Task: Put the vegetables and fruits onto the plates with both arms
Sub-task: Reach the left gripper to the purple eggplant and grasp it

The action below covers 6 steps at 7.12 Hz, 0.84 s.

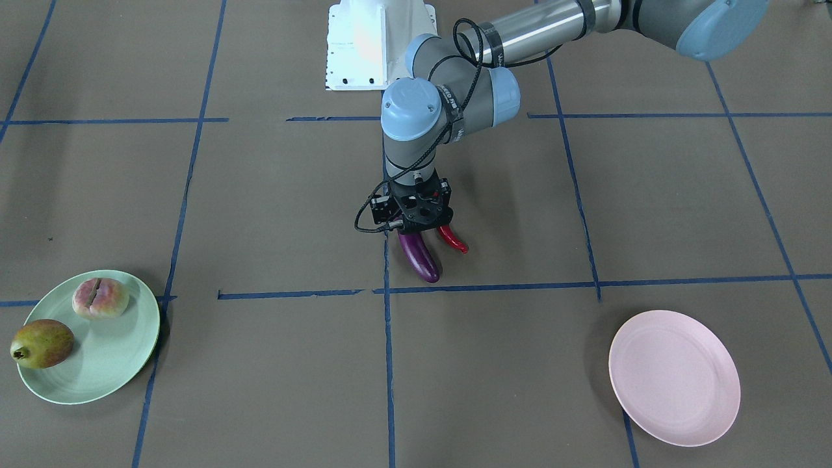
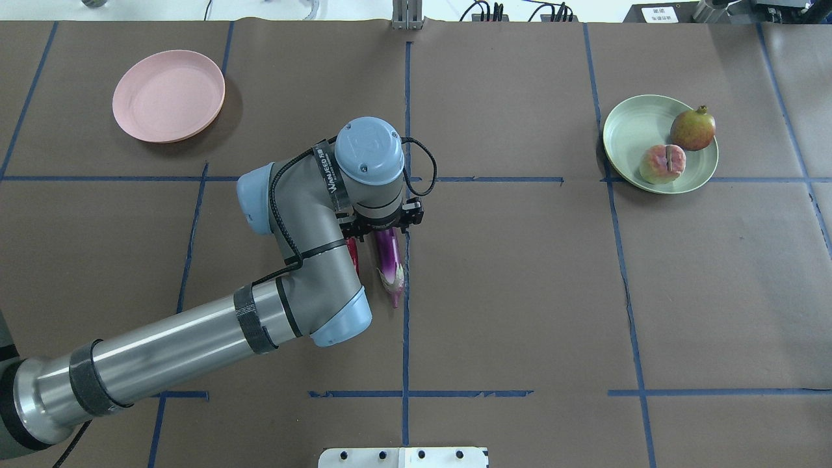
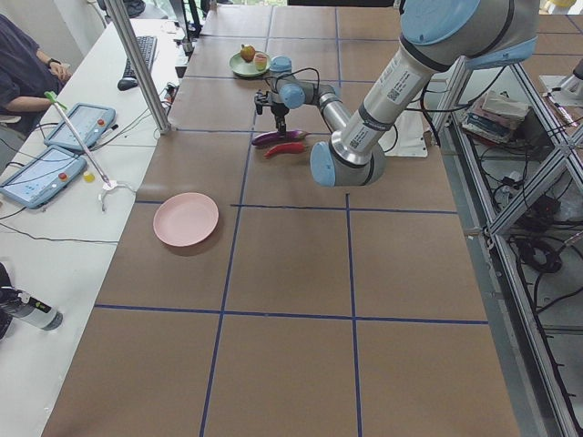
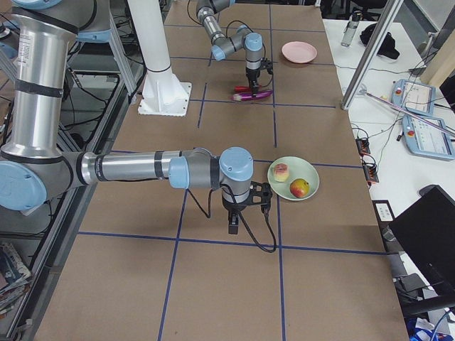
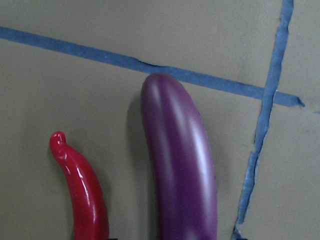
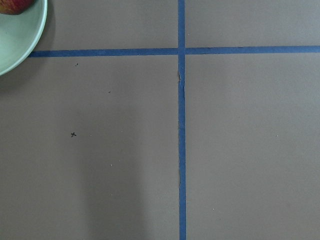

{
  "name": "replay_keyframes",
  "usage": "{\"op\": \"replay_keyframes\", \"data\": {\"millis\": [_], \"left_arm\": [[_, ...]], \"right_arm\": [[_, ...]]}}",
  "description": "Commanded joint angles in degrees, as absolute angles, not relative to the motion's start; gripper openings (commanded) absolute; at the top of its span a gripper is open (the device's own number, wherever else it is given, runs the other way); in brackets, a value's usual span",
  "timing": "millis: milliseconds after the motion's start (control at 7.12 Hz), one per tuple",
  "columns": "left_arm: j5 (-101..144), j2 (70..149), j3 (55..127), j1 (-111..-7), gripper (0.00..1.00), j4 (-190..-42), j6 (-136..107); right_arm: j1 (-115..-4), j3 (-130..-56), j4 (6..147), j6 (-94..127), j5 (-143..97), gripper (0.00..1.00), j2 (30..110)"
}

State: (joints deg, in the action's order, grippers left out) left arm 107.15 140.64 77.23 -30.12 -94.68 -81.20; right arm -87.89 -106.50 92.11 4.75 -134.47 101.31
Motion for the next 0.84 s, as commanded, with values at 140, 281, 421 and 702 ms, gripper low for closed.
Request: {"op": "replay_keyframes", "data": {"millis": [140, 281, 421, 702], "left_arm": [[107.14, 140.89, 74.88, -29.18, 0.47, -97.91, -80.95], [107.14, 140.8, 75.23, -29.27, 0.1, -97.91, -80.77], [107.14, 140.89, 75.67, -29.62, 0.0, -97.82, -80.86], [109.14, 140.45, 78.29, -35.99, 0.0, -97.21, -79.81]], "right_arm": [[-87.89, -106.35, 92.11, 4.83, -134.38, 1.0, 101.25], [-87.89, -106.35, 92.11, 4.83, -134.3, 1.0, 101.25], [-87.89, -106.35, 92.11, 4.83, -134.38, 1.0, 101.25], [-87.89, -106.26, 92.2, 4.83, -134.38, 1.0, 101.25]]}}
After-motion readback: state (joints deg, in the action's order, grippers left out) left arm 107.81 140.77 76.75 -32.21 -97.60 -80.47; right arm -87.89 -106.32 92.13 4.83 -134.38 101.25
